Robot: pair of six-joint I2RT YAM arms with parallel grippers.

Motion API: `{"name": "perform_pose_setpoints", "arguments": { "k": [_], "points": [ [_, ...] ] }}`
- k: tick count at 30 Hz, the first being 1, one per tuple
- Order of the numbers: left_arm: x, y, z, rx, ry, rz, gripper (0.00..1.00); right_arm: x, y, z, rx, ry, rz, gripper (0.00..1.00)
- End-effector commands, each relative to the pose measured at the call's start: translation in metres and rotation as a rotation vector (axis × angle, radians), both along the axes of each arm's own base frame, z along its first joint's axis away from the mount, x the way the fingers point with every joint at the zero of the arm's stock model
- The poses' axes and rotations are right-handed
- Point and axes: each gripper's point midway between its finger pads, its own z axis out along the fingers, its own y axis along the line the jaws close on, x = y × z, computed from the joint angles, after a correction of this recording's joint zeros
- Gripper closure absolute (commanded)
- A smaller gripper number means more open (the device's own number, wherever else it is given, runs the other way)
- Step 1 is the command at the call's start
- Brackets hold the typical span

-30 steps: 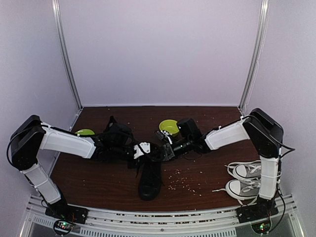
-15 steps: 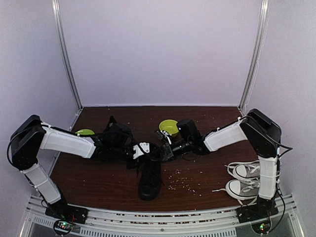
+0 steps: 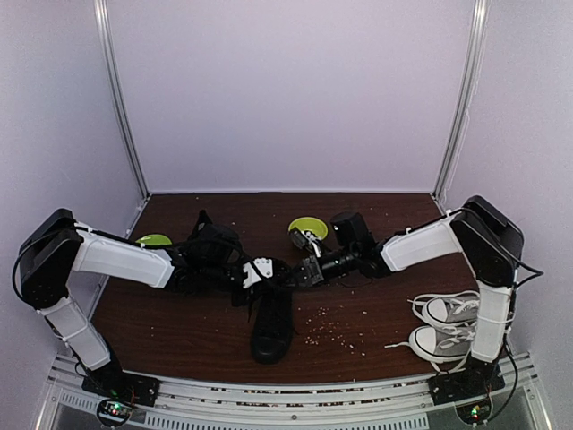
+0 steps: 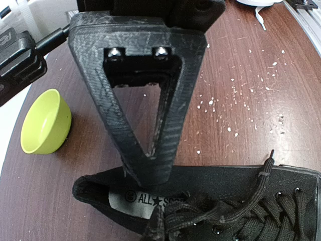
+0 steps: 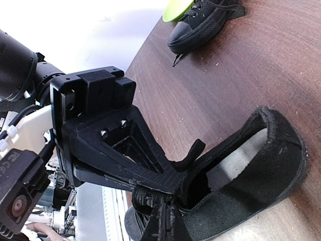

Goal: Tie the shoes
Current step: Cross the half-tied shoelace with the shoelace loop.

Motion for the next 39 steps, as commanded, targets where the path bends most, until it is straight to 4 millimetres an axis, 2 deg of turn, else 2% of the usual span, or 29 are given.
{"name": "perform_pose_setpoints", "arguments": {
  "k": [1,4,7,10,15,21,24,30,35,39],
  "points": [
    [0.001,-0.006,0.014,-0.046,-0.037,-0.010,1.00,0.001,-0.004,0.008,0.001,-0.035,-0.009,1.00],
    [0.002,-0.006,0.016,-0.052,-0.042,-0.009,1.00,0.000,-0.001,0.007,0.012,-0.016,0.001,1.00],
    [0.001,-0.008,0.017,-0.069,-0.033,-0.012,1.00,-0.005,0.007,0.005,0.026,0.004,0.020,0.90],
    [0.000,-0.011,0.019,-0.104,-0.021,-0.006,1.00,-0.010,0.013,0.005,0.046,0.015,0.040,0.85],
    [-0.001,-0.016,0.016,-0.147,0.009,0.001,1.00,-0.013,0.013,0.005,0.078,0.036,0.036,0.85],
    [-0.003,-0.010,0.006,-0.134,0.001,0.005,1.00,-0.011,0.017,0.009,0.131,0.042,0.015,0.85],
    [-0.002,-0.006,-0.002,-0.125,-0.013,0.018,1.00,-0.009,0.014,0.014,0.162,0.048,0.005,0.85],
    [0.003,-0.005,-0.003,-0.138,-0.035,0.045,1.00,-0.004,0.000,-0.002,0.076,0.004,-0.039,0.82],
    [0.004,-0.004,-0.002,-0.157,-0.054,0.050,1.00,-0.006,0.000,-0.004,0.066,-0.013,-0.033,0.75],
    [0.003,-0.005,-0.001,-0.166,-0.057,0.043,1.00,-0.003,0.002,-0.007,0.060,-0.013,-0.051,0.74]
  ]
}}
